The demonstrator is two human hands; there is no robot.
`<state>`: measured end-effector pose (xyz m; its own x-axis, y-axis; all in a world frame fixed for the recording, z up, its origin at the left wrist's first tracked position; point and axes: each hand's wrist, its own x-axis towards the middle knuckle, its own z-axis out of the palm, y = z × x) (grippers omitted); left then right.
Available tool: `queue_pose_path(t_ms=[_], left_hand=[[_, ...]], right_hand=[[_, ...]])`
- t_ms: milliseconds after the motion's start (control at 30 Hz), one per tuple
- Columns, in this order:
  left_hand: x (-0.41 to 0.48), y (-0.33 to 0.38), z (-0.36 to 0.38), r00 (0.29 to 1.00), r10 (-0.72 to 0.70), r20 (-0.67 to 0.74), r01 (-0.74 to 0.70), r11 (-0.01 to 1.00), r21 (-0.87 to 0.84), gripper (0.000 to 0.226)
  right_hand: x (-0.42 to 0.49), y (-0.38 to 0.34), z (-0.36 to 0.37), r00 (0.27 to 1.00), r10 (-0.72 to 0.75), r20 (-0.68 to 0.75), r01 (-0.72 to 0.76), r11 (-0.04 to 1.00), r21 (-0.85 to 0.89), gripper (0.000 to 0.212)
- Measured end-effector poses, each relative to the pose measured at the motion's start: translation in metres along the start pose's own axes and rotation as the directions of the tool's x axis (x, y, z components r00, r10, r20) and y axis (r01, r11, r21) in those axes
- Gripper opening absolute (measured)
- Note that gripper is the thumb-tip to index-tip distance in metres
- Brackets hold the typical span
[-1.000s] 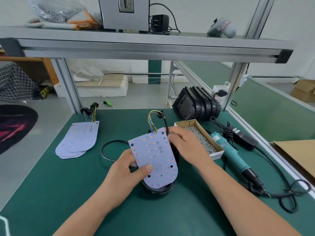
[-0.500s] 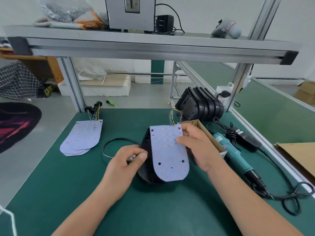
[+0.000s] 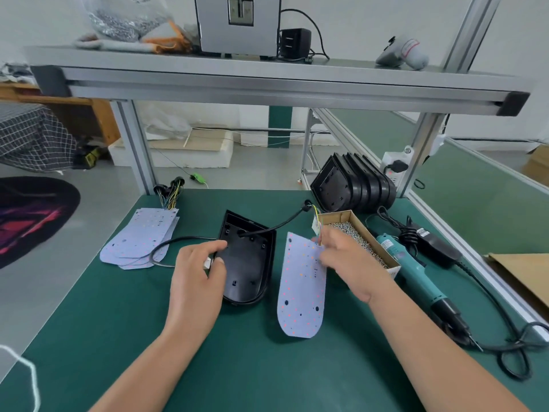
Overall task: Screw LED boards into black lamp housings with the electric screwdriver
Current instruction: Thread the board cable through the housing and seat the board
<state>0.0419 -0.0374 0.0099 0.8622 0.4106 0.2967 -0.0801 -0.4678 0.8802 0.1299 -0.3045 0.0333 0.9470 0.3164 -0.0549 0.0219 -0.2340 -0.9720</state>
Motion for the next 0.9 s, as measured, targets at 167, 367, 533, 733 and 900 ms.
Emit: queue_pose_path(t_ms=[167, 367, 533, 733, 900], left_hand=[[-0.008, 0.003, 0.007, 0.998, 0.046, 0.031, -0.046, 0.999, 0.001, 0.039], [-0.017, 0.01, 0.018, 0.993, -0.023, 0.119, 0.032, 0.997, -0.07, 0.051], [-0.019, 0.016, 0.018, 0.961, -0.137, 0.239, 0.189, 0.959, -0.211, 0.061], [-0.016, 0.017, 0.014, 0.894, -0.109, 0.435, 0.327, 0.822, -0.467, 0.049], [-0.015, 0.015, 0.016, 0.854, -0.068, 0.515, 0.412, 0.694, -0.591, 0.049]], right_hand=[[0.01, -0.014, -0.001, 0.966, 0.01, -0.26, 0.059, 0.965, 0.257, 0.048], [0.023, -0.019, 0.003, 0.929, -0.103, -0.355, 0.14, 0.987, 0.081, 0.049], [0.027, -0.014, 0.004, 0.951, -0.112, -0.287, 0.12, 0.993, 0.012, 0.027], [0.031, -0.012, 0.008, 0.958, -0.138, -0.252, 0.176, 0.975, 0.134, 0.01], [0.032, -0.012, 0.008, 0.975, -0.146, -0.166, 0.163, 0.982, 0.098, 0.013]])
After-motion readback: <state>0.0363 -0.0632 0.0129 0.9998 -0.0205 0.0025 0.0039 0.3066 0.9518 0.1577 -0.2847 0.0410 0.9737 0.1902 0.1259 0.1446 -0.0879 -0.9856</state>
